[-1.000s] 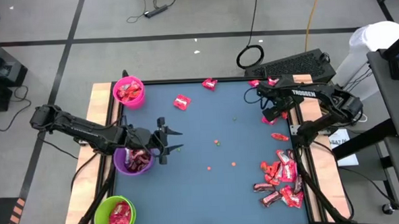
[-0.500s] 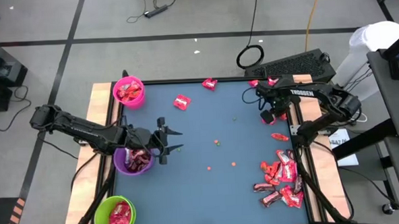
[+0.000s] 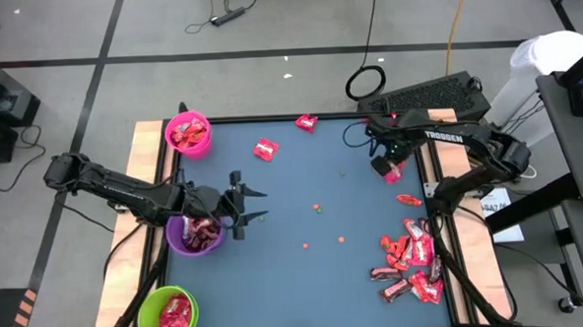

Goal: Organize candy in baskets
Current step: Put the orange chocolate into the pink bucket

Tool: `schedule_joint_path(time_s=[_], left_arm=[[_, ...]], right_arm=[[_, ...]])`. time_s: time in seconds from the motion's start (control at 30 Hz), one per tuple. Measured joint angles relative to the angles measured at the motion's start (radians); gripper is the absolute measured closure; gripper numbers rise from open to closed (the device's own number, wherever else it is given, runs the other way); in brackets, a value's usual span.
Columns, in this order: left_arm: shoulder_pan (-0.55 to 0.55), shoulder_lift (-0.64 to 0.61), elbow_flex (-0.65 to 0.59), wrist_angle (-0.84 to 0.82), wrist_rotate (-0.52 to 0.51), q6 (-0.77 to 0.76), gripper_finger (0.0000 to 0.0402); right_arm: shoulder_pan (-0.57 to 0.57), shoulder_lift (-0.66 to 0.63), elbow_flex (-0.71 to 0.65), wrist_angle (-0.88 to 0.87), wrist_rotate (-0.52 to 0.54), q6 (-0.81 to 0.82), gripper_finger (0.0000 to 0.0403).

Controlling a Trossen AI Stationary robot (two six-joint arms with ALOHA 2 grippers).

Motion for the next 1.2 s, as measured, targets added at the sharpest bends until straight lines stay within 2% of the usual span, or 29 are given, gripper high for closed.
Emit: schedule_joint_path(time_s=[0.17,0.3,0.43,0.6,0.7,0.83,0.97,1.2], left_arm=[[0.024,0.021,0.000,0.038,0.001,-0.025,0.0189],[0.052,0.065,0.001,0.051,0.007,-0.066,0.0189],[0.079,0.127,0.001,0.125,0.008,-0.106,0.0189],[0.115,0.191,0.000,0.257,0.009,-0.199,0.0189],[0.152,0.206,0.000,0.312,0.010,-0.317,0.0189],[0.188,0.210,0.000,0.312,0.047,-0.364,0.0189],[0.197,0.210,0.000,0.332,0.093,-0.369,0.0189],[0.194,0.209,0.000,0.407,0.218,-0.342,0.0189]], right_arm=[[0.100,-0.026,0.016,0.073,0.005,0.001,0.0400],[0.189,-0.048,0.023,0.137,0.054,0.002,0.0400],[0.297,-0.063,0.023,0.301,0.047,-0.033,0.0400],[0.422,-0.057,0.023,0.594,0.045,-0.118,0.0400],[0.486,-0.040,0.023,0.781,-0.012,-0.214,0.0400],[0.558,-0.019,0.023,1.027,-0.120,-0.319,0.0400],[0.611,0.012,0.023,1.194,-0.193,-0.386,0.0400],[0.674,0.090,0.023,1.401,-0.234,-0.447,0.0400]])
